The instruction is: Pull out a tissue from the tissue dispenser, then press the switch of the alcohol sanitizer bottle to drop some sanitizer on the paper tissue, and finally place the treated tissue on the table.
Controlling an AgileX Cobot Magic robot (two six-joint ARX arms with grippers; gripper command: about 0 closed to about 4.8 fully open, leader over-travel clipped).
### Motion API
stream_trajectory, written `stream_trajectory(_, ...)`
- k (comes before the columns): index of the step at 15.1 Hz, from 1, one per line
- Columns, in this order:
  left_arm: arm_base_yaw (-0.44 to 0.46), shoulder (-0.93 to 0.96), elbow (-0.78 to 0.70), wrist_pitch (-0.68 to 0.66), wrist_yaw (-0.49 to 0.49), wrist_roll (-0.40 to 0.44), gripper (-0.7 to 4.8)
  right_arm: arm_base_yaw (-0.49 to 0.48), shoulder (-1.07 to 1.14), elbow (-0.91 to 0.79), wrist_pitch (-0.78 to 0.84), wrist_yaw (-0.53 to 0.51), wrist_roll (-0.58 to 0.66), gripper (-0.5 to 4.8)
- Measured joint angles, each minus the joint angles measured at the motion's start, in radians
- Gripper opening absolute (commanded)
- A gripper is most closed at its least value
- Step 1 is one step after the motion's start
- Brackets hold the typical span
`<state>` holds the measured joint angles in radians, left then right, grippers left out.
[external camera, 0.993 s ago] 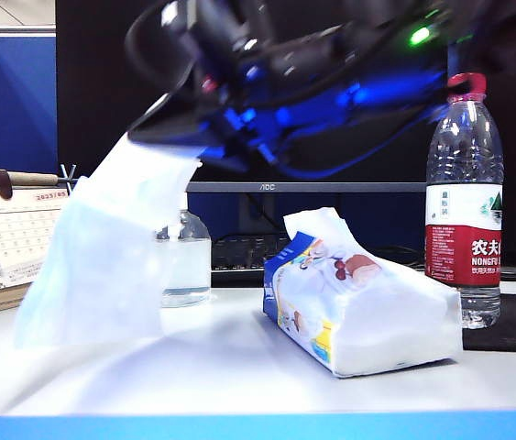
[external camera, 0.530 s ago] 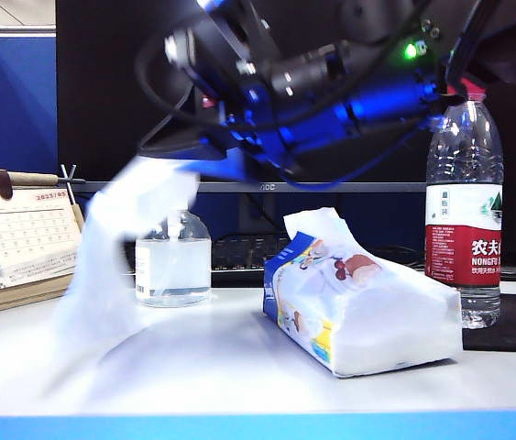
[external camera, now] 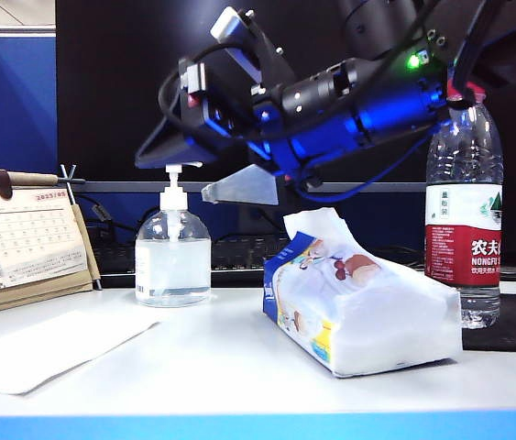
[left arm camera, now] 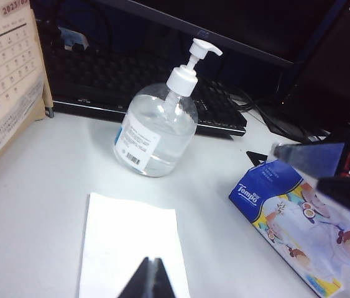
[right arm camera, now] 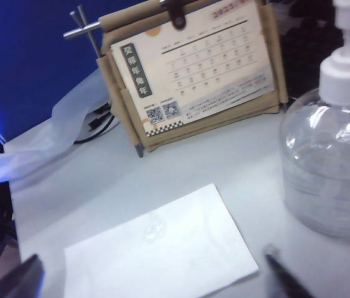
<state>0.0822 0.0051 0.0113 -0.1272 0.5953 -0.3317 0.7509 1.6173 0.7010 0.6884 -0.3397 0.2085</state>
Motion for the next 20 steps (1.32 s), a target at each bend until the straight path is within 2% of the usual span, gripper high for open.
stream_trajectory(1,0.0,0.0,0.0,0.0,0.0,0.002,-0.05,0.0,-0.008,0.0,0.002,-0.002,0.0,4.7)
stream_trajectory(2,0.0,0.0,0.0,0.0,0.0,0.006,-0.05,0.0,-0.023,0.0,0.003,-0.024,0.0,2.5)
stream_trajectory(3,0.0,0.0,0.0,0.0,0.0,0.02,-0.05,-0.001,-0.061,0.0,0.011,-0.068,0.002,1.0)
stream_trajectory(5,0.0,0.0,0.0,0.0,0.0,0.028,-0.05,-0.001,-0.142,0.0,0.03,-0.082,-0.017,-0.06)
stream_trajectory(7,0.0,0.0,0.0,0.0,0.0,0.034,-0.05,-0.003,-0.274,0.0,0.029,-0.074,-0.068,-0.06)
stream_trajectory(8,0.0,0.0,0.0,0.0,0.0,0.043,-0.05,-0.006,-0.397,0.002,-0.018,-0.025,-0.097,-0.06)
stream_trajectory(10,0.0,0.0,0.0,0.0,0.002,0.043,-0.05,-0.007,-0.655,0.002,-0.258,0.127,-0.197,-0.06)
stream_trajectory(12,0.0,0.0,0.0,0.0,0.005,0.043,-0.05,-0.007,-0.819,0.002,-0.429,0.235,-0.206,-0.06)
stream_trajectory(14,0.0,0.0,0.0,0.001,0.031,0.044,-0.05,-0.006,-1.073,-0.036,-0.676,0.406,-0.206,-0.06)
stream_trajectory(16,0.0,0.0,0.0,0.001,0.053,0.044,-0.05,-0.005,-1.237,-0.109,-0.755,0.503,-0.176,-0.06)
stream_trajectory(20,0.0,0.0,0.0,0.002,0.068,0.043,-0.05,-0.005,-1.564,-0.327,-0.842,0.58,-0.026,-0.06)
